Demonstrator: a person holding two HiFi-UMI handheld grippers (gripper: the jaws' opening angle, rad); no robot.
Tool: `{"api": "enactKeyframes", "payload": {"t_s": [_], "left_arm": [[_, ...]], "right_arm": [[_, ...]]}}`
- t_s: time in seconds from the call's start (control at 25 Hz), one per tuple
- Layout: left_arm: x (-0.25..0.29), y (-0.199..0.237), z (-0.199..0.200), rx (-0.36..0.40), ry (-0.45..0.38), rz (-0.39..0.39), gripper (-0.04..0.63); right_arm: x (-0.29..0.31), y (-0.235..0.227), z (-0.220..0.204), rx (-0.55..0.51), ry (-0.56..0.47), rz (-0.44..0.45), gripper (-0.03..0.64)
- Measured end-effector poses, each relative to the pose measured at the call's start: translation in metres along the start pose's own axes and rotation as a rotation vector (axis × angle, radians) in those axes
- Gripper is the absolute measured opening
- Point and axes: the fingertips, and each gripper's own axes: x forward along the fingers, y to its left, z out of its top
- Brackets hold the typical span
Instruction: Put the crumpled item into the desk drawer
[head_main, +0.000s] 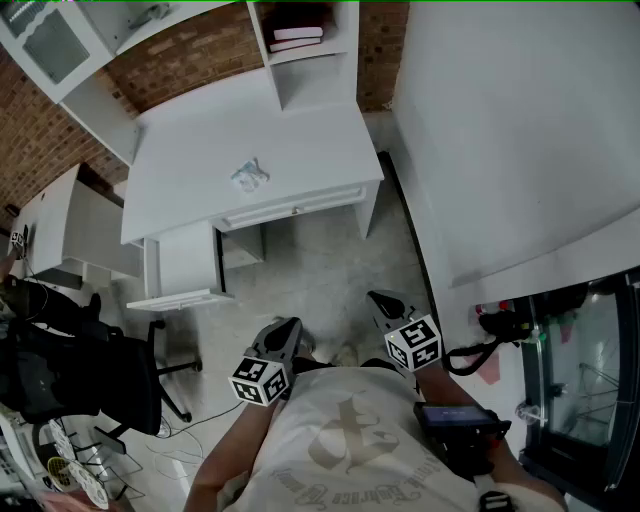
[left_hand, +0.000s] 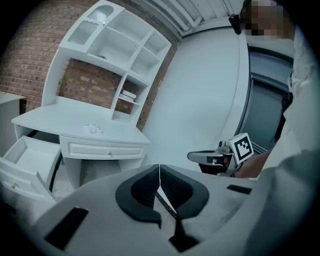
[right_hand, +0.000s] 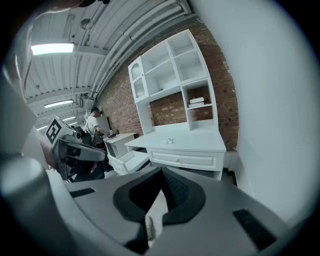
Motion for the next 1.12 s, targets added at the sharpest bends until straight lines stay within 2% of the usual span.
{"api": "enactKeyframes", "payload": {"t_s": [0.6,1.12], "left_arm": [[0.006,-0.025,-0.011,0.013,0.013,0.002,0.023],[0.002,-0.013,0.005,0.017,0.003,0.033,0.023]], "right_arm": [[-0.009,-0.004,-0.007,0.012,-0.009,0.027,0.023],[0.005,0.0,0.002,0.019,-0.009,0.062,0.023]]}}
